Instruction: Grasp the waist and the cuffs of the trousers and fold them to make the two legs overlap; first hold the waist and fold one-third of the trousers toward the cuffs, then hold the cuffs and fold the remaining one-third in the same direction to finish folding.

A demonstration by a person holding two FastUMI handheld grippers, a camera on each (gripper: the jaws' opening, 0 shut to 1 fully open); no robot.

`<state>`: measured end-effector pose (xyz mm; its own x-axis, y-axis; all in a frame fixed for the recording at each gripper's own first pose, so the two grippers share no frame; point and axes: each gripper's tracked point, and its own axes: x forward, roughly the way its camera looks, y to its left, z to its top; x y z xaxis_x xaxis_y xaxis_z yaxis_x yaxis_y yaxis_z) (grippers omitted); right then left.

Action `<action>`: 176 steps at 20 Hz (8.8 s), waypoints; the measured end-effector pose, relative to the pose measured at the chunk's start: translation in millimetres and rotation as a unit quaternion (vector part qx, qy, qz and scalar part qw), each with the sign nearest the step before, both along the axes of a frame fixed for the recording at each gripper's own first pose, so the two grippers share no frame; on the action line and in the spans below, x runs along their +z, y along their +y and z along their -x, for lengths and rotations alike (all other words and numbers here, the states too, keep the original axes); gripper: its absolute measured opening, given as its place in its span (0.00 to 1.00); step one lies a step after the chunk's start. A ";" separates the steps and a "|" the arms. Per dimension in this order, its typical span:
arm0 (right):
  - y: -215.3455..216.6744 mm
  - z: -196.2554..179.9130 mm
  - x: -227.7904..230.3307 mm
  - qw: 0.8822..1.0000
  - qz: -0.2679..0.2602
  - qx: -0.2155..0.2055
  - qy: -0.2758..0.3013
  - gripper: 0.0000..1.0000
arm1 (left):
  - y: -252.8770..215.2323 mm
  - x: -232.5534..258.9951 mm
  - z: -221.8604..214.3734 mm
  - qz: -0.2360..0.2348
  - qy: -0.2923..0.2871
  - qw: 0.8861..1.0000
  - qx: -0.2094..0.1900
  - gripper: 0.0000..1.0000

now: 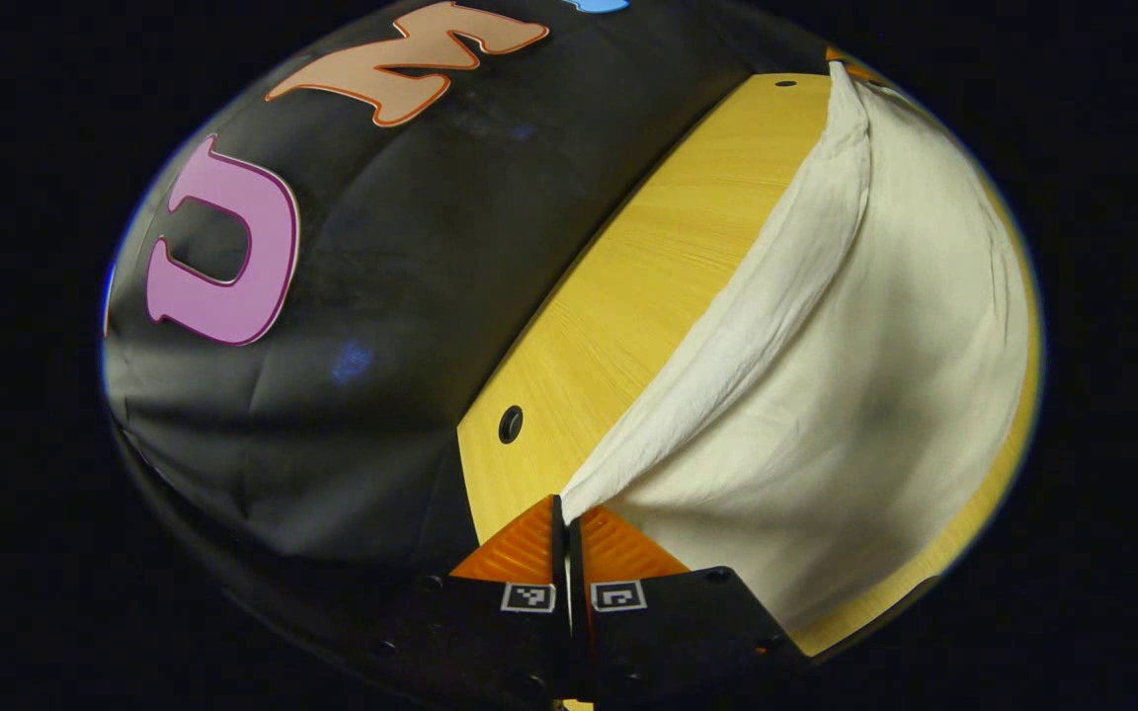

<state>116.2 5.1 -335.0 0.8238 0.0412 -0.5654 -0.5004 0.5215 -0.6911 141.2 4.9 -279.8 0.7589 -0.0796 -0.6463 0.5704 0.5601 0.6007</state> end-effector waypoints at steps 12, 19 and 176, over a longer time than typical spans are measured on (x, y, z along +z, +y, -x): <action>-10.8 6.9 45.7 0.981 -0.154 -0.118 -0.029 0.98 | -46.6 47.0 23.8 0.139 -0.058 0.988 0.039 0.95; -77.3 45.1 48.1 0.914 -0.320 -0.250 0.004 0.98 | -79.0 85.9 68.6 0.282 -0.062 0.953 0.094 0.96; -46.9 89.6 154.9 0.872 -0.432 -0.114 0.200 0.98 | -179.2 197.2 74.7 0.491 0.024 0.865 0.097 0.00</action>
